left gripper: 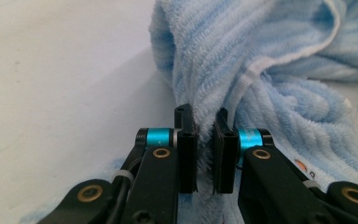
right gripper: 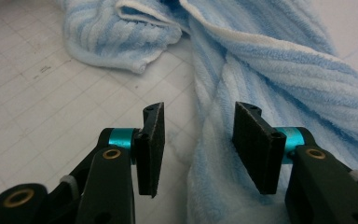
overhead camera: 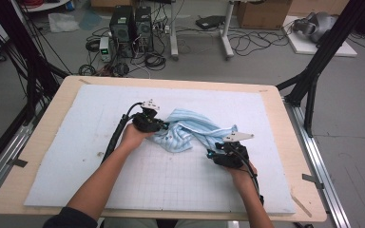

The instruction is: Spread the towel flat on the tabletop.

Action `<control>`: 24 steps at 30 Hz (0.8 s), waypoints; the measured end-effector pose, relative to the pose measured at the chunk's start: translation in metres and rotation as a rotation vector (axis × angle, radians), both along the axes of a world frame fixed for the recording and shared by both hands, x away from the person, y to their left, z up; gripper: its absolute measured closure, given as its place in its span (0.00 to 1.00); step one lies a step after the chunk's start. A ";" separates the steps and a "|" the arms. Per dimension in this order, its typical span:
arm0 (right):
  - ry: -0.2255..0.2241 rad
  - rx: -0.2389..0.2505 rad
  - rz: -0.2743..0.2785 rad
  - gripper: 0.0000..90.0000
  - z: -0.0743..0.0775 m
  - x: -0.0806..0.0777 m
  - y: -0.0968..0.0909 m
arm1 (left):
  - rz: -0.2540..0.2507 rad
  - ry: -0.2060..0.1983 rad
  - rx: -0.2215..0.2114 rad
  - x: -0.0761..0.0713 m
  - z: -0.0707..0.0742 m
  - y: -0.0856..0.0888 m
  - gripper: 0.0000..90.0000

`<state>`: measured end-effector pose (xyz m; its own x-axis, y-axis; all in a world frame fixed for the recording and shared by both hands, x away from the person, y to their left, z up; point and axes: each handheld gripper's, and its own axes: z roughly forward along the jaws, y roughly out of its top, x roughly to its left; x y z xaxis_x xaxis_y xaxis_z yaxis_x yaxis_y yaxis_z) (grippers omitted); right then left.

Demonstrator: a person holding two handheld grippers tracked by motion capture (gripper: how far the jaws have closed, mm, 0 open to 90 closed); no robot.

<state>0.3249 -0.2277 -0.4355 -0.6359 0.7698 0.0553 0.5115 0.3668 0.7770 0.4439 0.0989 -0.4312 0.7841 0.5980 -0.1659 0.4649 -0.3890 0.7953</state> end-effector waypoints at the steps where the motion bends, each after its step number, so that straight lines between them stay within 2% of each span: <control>1: -0.014 0.020 0.017 0.59 0.001 0.001 0.004 | 0.006 -0.001 -0.009 0.000 0.000 0.001 0.92; 3: -0.018 0.026 0.053 0.61 0.003 0.002 0.015 | 0.011 0.004 -0.027 0.001 0.000 0.004 0.92; 7: 0.005 0.051 0.090 0.62 0.002 0.013 0.036 | 0.005 -0.001 -0.023 0.001 -0.001 0.003 0.92; 12: 0.051 0.028 0.097 0.62 -0.003 0.029 0.060 | 0.008 0.002 -0.027 0.001 0.000 0.004 0.92; 14: 0.077 -0.002 0.083 0.68 -0.009 0.034 0.067 | 0.010 0.001 -0.032 0.001 0.000 0.005 0.92; 15: 0.084 -0.011 0.084 0.72 -0.012 0.035 0.068 | 0.011 -0.002 -0.031 0.001 0.001 0.005 0.92; 17: 0.074 -0.028 0.079 0.89 -0.010 0.034 0.065 | 0.013 -0.001 -0.032 0.001 0.001 0.007 0.92; 21: 0.076 -0.045 0.117 0.92 -0.009 0.028 0.058 | 0.028 0.000 -0.035 0.001 0.004 0.014 0.92; 23: 0.080 -0.042 0.137 0.92 -0.009 0.020 0.052 | 0.051 -0.002 -0.044 0.000 0.004 0.021 0.92; 24: 0.084 -0.034 0.155 0.92 -0.009 0.012 0.045 | 0.081 0.022 -0.047 -0.001 0.001 0.030 0.92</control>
